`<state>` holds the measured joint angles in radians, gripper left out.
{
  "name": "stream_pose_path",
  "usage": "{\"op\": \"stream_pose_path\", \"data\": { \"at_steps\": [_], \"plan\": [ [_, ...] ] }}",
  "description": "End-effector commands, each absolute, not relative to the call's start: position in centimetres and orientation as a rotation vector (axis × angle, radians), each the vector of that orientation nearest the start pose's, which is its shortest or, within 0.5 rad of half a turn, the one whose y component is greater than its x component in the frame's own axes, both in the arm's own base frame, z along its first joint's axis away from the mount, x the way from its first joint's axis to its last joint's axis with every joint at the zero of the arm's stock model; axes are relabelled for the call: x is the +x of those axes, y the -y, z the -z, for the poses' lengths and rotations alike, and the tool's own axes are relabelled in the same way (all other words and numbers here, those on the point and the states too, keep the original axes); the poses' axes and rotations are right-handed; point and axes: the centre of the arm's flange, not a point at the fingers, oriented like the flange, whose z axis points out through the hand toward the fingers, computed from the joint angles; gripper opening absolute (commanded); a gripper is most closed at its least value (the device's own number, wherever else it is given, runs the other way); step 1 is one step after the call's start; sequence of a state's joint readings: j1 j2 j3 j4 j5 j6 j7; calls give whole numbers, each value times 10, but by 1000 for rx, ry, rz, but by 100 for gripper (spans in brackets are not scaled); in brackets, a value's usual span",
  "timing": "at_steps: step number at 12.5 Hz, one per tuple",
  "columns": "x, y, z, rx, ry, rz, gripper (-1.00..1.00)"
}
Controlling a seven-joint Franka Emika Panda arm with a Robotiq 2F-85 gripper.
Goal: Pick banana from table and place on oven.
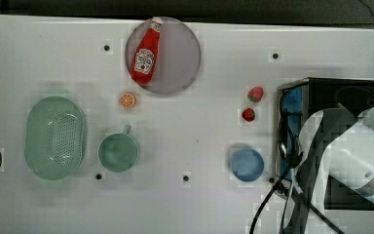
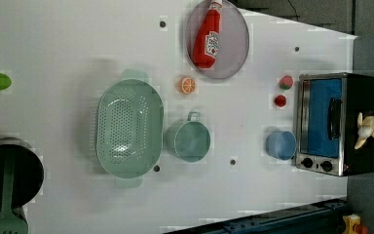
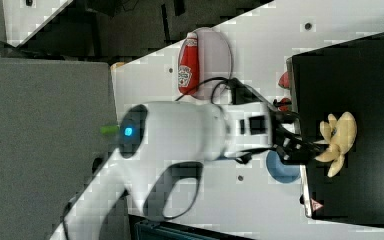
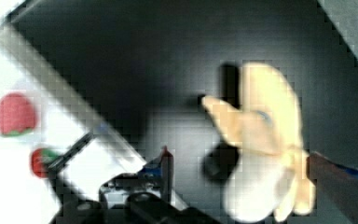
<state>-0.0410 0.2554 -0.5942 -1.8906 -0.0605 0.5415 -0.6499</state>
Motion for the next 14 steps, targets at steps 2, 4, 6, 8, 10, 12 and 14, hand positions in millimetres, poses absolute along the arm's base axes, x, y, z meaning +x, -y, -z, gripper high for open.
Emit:
{"op": "stream_pose_path", "data": {
  "at_steps": [2, 4, 6, 8, 10, 12, 14],
  "plan": [
    [494, 336, -526, -3144, -926, 74, 100],
    [497, 284, -557, -3084, -931, -30, 100],
    [509, 221, -580, -3003, -1108, -15, 100],
    [522, 157, -591, -2947, -1257, 19, 100],
    [532, 95, -597, -2878, -1401, 50, 100],
    [536, 49, -585, -2792, -1586, 32, 100],
    [532, 26, -578, -2788, -1586, 4, 100]
  ]
}}
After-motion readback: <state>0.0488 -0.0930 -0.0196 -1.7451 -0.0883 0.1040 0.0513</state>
